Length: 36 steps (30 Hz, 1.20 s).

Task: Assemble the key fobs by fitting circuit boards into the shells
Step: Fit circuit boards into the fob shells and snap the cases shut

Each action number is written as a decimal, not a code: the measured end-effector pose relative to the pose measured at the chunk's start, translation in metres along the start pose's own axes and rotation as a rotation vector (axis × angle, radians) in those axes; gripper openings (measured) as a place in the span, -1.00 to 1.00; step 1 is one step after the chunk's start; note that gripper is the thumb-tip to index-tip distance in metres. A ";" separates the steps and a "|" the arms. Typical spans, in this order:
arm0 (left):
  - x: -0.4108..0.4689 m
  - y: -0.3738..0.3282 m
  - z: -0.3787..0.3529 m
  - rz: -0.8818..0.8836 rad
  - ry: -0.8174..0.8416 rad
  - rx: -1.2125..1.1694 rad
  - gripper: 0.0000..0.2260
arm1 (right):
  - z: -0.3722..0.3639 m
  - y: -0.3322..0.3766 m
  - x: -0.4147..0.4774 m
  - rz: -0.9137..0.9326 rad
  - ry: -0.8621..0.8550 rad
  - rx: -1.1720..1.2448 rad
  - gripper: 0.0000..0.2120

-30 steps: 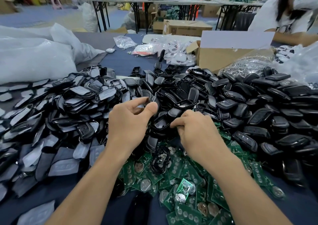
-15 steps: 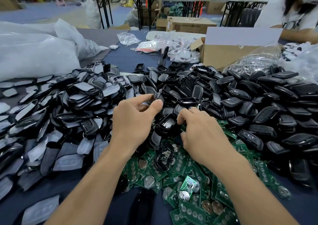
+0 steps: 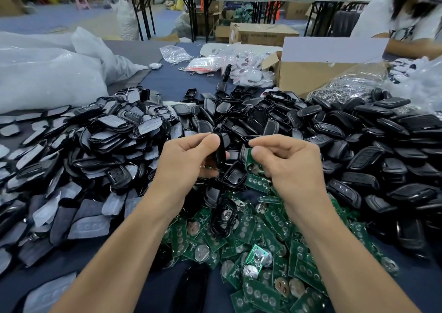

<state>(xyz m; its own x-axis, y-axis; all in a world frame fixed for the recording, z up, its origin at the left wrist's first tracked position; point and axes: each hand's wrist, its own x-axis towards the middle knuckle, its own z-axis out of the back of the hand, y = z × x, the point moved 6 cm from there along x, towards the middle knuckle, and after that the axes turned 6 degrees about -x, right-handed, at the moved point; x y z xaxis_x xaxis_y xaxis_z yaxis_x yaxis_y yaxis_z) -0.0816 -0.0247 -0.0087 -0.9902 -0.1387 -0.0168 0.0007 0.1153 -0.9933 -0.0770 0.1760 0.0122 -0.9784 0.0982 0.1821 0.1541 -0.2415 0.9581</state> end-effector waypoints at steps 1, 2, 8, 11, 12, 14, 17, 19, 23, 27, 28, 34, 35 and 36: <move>-0.001 0.000 -0.002 0.049 0.037 -0.046 -0.79 | -0.001 -0.002 0.000 -0.048 -0.005 0.101 -0.79; -0.002 0.001 -0.004 0.094 0.070 -0.071 -0.78 | -0.003 -0.005 0.000 -0.097 -0.003 0.200 -0.79; -0.010 0.004 -0.015 0.220 0.222 -0.129 -0.73 | -0.015 -0.009 -0.002 -0.200 0.072 0.454 -0.75; -0.011 0.004 -0.017 0.239 0.249 -0.132 -0.69 | -0.017 -0.008 -0.003 -0.136 0.031 0.430 -0.77; -0.010 0.004 -0.017 0.243 0.248 -0.133 -0.70 | -0.016 -0.007 -0.002 -0.098 0.014 0.380 -0.79; -0.009 0.005 -0.016 0.248 0.238 -0.142 -0.71 | -0.015 -0.007 -0.001 -0.034 -0.002 0.277 -0.84; -0.007 0.006 -0.014 0.237 0.238 -0.138 -0.73 | -0.014 -0.009 -0.001 -0.010 0.006 0.206 -0.84; -0.007 0.005 -0.016 0.214 0.265 -0.144 -0.81 | -0.013 -0.009 0.000 0.000 0.006 0.188 -0.83; -0.008 0.002 -0.017 0.078 0.287 0.006 -0.95 | -0.010 -0.002 -0.002 0.044 -0.016 0.062 -0.87; -0.007 0.000 -0.013 -0.005 0.108 -0.031 -0.86 | -0.008 -0.001 -0.009 0.049 -0.134 -0.203 -0.81; -0.007 -0.001 -0.012 -0.032 0.064 -0.042 -0.86 | -0.010 0.000 -0.011 0.056 -0.139 -0.262 -0.80; -0.011 0.000 -0.020 -0.009 0.095 -0.129 -0.85 | -0.030 -0.005 -0.015 0.055 -0.012 -0.064 -0.88; -0.011 0.000 -0.021 -0.004 0.111 -0.122 -0.86 | -0.031 -0.006 -0.015 0.057 -0.007 -0.015 -0.86; -0.012 0.000 -0.021 -0.013 0.119 -0.099 -0.87 | -0.031 -0.006 -0.015 0.059 -0.014 0.016 -0.84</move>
<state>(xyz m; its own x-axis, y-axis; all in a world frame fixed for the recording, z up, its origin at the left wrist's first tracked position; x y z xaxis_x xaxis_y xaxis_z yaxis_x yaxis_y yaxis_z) -0.0729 -0.0023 -0.0063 -0.9996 -0.0242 0.0150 -0.0198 0.2115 -0.9772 -0.0674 0.1464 -0.0031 -0.9656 0.0978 0.2410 0.2134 -0.2316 0.9491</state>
